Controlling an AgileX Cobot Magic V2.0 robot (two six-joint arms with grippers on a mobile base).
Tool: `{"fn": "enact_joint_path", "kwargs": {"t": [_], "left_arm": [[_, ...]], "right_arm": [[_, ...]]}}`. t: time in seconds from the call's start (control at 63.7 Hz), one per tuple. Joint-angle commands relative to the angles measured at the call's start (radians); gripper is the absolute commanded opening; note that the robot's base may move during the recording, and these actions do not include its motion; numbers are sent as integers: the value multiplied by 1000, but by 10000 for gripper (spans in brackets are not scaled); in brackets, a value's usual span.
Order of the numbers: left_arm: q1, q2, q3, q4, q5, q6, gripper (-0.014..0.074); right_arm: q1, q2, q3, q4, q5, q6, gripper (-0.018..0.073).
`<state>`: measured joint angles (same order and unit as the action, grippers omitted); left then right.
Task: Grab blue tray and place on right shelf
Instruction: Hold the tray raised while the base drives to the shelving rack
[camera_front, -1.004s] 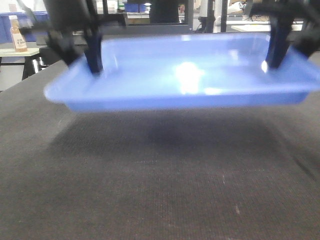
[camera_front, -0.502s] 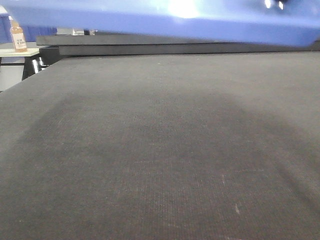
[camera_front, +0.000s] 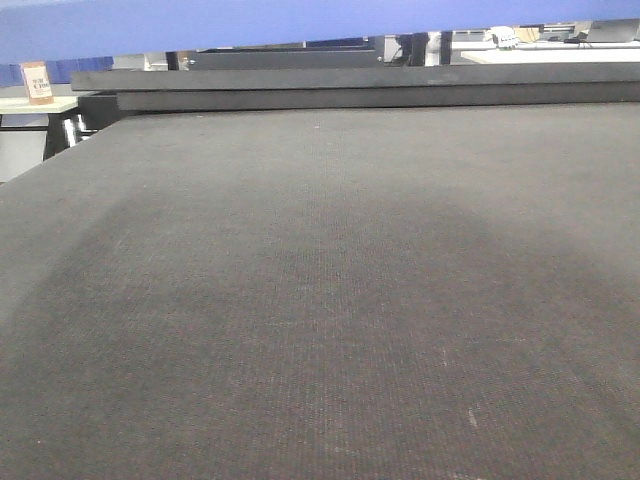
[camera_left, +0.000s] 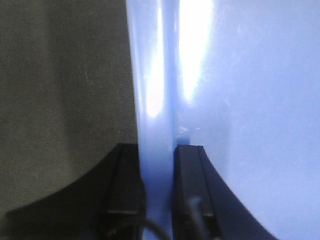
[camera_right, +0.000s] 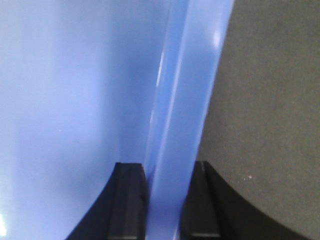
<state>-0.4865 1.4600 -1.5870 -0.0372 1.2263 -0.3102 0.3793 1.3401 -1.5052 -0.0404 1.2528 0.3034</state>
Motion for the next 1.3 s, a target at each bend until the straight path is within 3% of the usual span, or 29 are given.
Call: {"fn": "enact_joint_path", "kwargs": {"t": [0.0,1.287], "left_arm": [[-7,-38,-20,37,113,27,-41],[-7,-25,-20,25,112,27,-48]], "right_arm": [[-2,-38,-2,-58,4,-24,58],[-2,-35,9,-58,-15,-24,57]]}}
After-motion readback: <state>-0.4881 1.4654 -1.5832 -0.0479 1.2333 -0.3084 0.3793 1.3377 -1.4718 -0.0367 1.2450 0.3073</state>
